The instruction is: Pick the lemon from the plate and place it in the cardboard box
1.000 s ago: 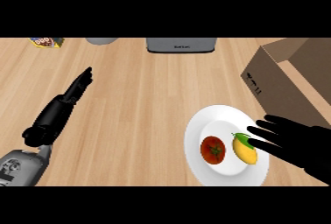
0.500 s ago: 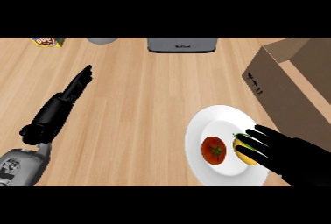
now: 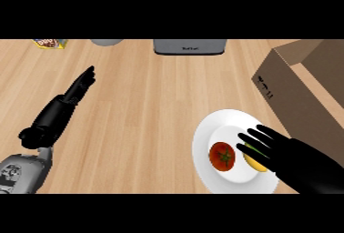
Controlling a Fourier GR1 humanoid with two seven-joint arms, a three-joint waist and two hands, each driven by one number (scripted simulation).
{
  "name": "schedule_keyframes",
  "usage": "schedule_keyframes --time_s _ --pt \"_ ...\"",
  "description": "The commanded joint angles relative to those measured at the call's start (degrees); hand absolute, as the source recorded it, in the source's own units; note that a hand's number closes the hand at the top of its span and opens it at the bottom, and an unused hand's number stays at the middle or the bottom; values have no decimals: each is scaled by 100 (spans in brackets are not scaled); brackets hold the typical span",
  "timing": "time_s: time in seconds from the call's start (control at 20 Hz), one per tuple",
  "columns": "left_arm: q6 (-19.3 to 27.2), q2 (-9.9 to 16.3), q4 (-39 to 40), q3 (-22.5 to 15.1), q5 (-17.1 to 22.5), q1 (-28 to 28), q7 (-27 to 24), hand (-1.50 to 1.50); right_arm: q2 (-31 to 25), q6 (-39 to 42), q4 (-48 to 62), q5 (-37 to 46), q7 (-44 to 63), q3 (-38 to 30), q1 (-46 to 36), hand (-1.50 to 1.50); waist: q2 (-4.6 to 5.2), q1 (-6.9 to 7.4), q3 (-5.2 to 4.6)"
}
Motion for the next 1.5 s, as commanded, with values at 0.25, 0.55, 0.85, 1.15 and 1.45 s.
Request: schedule_keyframes --time_s 0.25,0.55,0.85,1.15,1.45 --pt "-225 -399 -65 234 -239 57 111 0 686 -149 483 985 -5 142 -74 -150 -1 -3 0" --pt "-328 -586 -193 304 -497 108 185 0 803 -260 796 1144 -538 22 109 -150 -2 -10 0" --pt "-590 -522 -210 578 -577 77 188 0 1252 -806 1977 1651 -818 63 -206 -150 3 12 1" --pt "-701 -723 -166 690 -776 224 5 0 1341 -866 1788 2023 -760 -216 3 -150 -1 -5 0" --pt "-718 -893 106 818 -1001 -114 85 0 1562 -716 2339 2013 -1193 -453 -347 -150 3 -7 0"
